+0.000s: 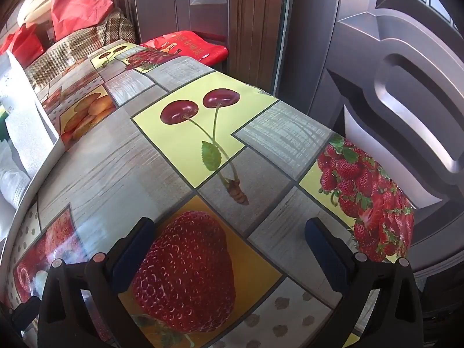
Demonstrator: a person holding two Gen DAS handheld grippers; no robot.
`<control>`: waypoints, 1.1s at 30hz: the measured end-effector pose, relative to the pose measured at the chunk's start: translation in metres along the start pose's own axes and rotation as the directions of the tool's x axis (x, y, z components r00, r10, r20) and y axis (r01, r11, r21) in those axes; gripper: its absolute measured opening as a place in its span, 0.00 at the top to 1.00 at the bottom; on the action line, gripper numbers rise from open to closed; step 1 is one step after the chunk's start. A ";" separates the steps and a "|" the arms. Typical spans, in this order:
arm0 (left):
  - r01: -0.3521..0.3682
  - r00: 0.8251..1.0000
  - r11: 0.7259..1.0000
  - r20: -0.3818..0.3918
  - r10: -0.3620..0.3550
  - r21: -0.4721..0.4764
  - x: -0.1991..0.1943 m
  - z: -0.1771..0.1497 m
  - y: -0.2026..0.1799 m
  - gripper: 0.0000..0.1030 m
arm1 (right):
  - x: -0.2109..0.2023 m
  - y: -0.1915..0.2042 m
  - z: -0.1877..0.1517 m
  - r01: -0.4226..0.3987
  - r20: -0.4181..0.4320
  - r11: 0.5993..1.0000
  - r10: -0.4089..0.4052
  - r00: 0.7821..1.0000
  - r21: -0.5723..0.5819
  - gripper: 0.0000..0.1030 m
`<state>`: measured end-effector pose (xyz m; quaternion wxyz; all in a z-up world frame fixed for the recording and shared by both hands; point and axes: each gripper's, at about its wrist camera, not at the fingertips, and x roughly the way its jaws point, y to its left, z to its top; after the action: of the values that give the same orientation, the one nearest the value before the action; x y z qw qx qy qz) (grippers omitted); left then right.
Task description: Organize soft objects
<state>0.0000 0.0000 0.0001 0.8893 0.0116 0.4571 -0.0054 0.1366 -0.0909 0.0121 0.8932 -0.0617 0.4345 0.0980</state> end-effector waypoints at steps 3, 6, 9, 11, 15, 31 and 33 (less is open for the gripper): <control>-0.001 1.000 1.000 0.000 0.001 0.000 0.000 0.000 0.000 0.01 | 0.000 0.000 0.000 0.001 0.000 1.000 -0.001 1.000 -0.001 0.00; -0.001 1.000 1.000 0.000 0.001 0.000 0.000 0.000 0.000 0.01 | 0.000 0.000 0.000 0.001 0.000 1.000 -0.001 1.000 -0.001 0.00; -0.001 1.000 1.000 0.000 0.001 0.000 0.000 0.000 0.000 0.01 | 0.000 0.001 0.000 0.001 0.000 1.000 -0.001 1.000 -0.001 0.00; -0.001 1.000 1.000 0.000 0.001 0.001 0.000 0.000 0.000 0.01 | 0.000 0.001 0.000 0.001 0.000 1.000 -0.001 1.000 -0.001 0.00; 0.001 1.000 1.000 0.000 -0.001 0.000 0.000 0.000 0.000 0.01 | 0.001 0.001 0.001 -0.002 0.000 1.000 0.002 1.000 -0.003 0.00; 0.000 1.000 1.000 0.000 0.000 0.003 -0.003 0.003 -0.007 0.01 | 0.000 0.003 0.000 -0.008 0.001 1.000 0.008 1.000 -0.012 0.00; 0.000 1.000 1.000 0.000 0.000 0.003 -0.003 0.003 -0.008 0.01 | 0.000 0.004 0.000 -0.008 0.000 1.000 0.008 1.000 -0.012 0.00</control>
<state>0.0005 -0.0076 0.0047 0.8893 0.0126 0.4572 -0.0062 0.1358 -0.0874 0.0123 0.8925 -0.0653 0.4339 0.1040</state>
